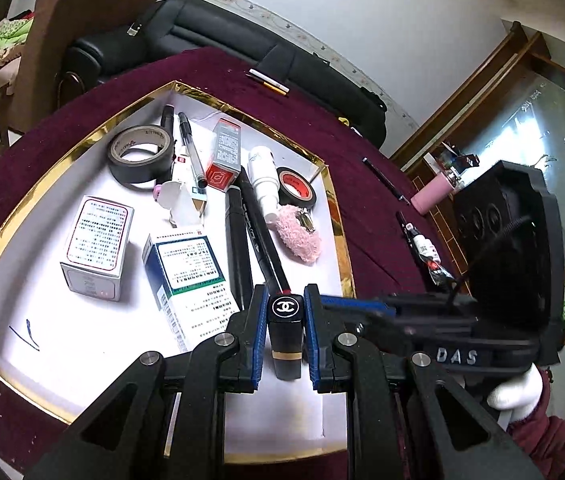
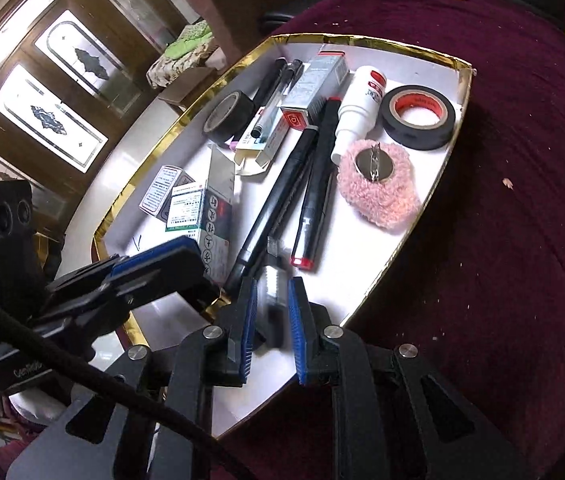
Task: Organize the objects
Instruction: 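Set the lipstick in the tray with the left tool while the right tool releases its black item there, then grasp the black-and-red snack packet with the left tool while the right tool grasps the white dropper bottle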
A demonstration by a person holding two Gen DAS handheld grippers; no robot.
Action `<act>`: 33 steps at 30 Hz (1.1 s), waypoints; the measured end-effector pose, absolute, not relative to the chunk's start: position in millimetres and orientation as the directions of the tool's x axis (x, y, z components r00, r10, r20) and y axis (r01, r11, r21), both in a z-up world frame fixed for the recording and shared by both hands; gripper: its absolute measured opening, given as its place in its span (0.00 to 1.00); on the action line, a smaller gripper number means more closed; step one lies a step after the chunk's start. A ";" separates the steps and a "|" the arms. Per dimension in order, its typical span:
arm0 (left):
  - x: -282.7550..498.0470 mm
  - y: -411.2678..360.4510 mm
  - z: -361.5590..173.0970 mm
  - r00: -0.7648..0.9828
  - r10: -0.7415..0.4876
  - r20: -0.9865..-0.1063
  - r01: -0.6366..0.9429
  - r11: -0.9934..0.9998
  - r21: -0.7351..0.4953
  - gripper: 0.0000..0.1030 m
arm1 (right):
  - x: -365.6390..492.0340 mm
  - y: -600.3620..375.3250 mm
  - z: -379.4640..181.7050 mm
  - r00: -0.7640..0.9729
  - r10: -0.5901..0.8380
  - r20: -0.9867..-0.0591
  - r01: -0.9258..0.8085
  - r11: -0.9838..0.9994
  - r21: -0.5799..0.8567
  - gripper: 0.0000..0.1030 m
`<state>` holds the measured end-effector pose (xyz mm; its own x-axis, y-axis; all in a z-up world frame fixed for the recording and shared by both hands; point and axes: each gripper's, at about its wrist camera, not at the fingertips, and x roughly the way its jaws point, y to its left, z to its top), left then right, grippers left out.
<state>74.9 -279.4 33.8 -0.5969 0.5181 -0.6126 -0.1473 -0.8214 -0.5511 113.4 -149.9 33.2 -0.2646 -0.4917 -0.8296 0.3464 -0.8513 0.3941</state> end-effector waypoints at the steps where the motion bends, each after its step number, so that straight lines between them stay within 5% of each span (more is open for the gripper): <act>1: 74.1 -279.7 33.9 -0.597 0.520 -0.611 -0.146 -0.820 -0.554 0.14 | 115.3 -150.1 34.5 -0.272 -0.487 -0.830 0.348 -0.854 0.387 0.15; 7: 68.1 -277.3 36.1 -0.601 0.505 -0.620 -0.129 -0.827 -0.548 0.37 | 129.1 -126.0 44.5 -0.345 -0.505 -0.791 0.316 -0.856 0.409 0.20; 21: 67.8 -264.3 51.7 -0.632 0.517 -0.578 -0.142 -0.810 -0.569 0.38 | 144.5 -17.5 66.3 -0.534 -0.506 -0.677 0.149 -0.845 0.514 0.20; 24: 73.3 -263.9 65.7 -0.663 0.518 -0.541 -0.167 -0.806 -0.568 0.39 | 156.4 28.8 71.2 -0.595 -0.461 -0.658 0.075 -0.847 0.526 0.25; 27: 79.4 -254.6 77.8 -0.676 0.533 -0.509 -0.217 -0.804 -0.554 0.55 | 171.0 81.7 71.1 -0.652 -0.397 -0.646 -0.025 -0.840 0.542 0.26; 33: 72.0 -218.1 80.0 -0.596 0.637 -0.489 -0.317 -0.746 -0.585 0.55 | 211.2 178.4 69.4 -0.719 -0.233 -0.654 -0.225 -0.813 0.537 0.27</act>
<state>72.0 -218.0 80.0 -0.5962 0.6370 -0.4886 -0.3175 -0.7461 -0.5853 211.2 178.4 69.4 -0.7195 -0.2330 -0.6543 -0.2245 -0.8134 0.5366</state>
